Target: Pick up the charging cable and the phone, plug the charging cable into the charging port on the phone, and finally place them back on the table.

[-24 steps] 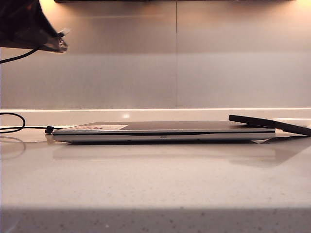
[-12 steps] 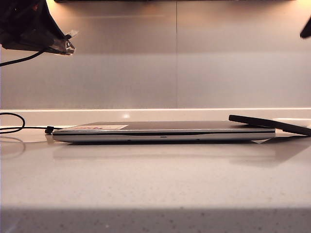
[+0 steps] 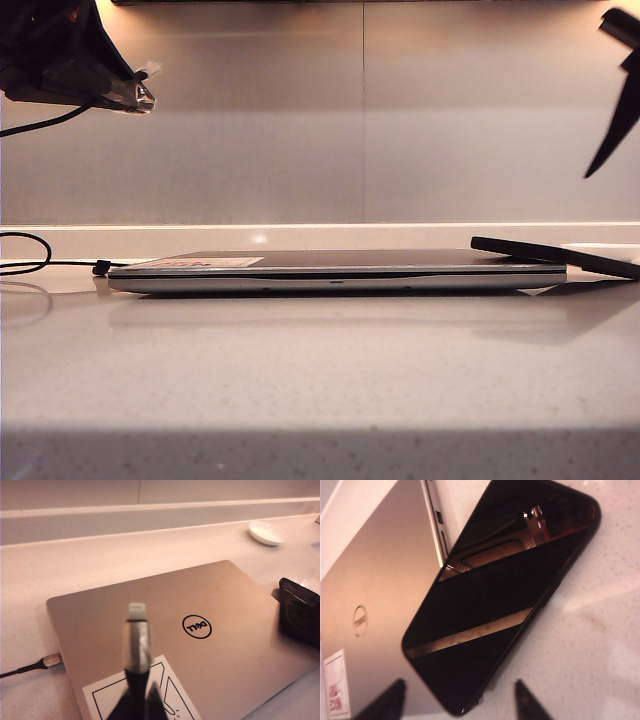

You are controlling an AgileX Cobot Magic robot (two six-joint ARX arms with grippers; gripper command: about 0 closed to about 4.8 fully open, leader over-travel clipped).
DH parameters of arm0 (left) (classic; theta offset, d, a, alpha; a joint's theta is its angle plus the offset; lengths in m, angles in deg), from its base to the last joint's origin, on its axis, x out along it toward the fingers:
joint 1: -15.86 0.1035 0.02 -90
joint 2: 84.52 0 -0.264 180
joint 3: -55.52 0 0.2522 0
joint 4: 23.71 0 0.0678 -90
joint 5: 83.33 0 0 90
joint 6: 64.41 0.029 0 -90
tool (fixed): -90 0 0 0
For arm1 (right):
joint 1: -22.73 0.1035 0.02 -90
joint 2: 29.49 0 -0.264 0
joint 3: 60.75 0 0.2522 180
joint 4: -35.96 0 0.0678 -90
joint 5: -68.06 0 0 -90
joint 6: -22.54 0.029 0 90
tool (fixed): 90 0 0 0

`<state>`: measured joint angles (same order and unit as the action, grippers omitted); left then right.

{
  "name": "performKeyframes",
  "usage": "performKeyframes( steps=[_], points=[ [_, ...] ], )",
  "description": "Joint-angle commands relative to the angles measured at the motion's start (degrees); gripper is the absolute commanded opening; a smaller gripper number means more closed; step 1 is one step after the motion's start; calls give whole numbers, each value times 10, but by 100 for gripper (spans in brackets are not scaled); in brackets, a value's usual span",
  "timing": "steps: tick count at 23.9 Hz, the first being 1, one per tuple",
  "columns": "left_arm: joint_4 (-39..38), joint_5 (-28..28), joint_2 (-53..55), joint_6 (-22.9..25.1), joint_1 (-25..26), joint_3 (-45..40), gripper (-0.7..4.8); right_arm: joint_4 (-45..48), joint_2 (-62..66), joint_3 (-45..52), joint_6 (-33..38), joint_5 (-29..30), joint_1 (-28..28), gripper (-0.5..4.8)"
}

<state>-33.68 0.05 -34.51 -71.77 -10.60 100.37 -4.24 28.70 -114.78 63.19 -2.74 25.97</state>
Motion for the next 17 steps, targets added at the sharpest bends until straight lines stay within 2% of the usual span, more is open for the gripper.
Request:
performKeyframes(
  steps=[1,5,10,11,12,17],
  points=[
    [5,-1,0,0,0,1,-6,27,17,-3,8,3,1,293],
    [5,-1,0,1,0,1,-6,40,43,-3,32,12,-1,295],
    [5,-1,0,16,0,1,-6,77,86,-3,64,50,-11,300],
    [5,-1,0,16,0,1,-6,81,94,-3,71,54,-13,323],
    [5,-1,0,16,0,1,-6,81,99,-3,72,58,-20,337],
    [6,-1,0,16,0,1,-6,91,102,13,75,95,-54,337]
  ],
)
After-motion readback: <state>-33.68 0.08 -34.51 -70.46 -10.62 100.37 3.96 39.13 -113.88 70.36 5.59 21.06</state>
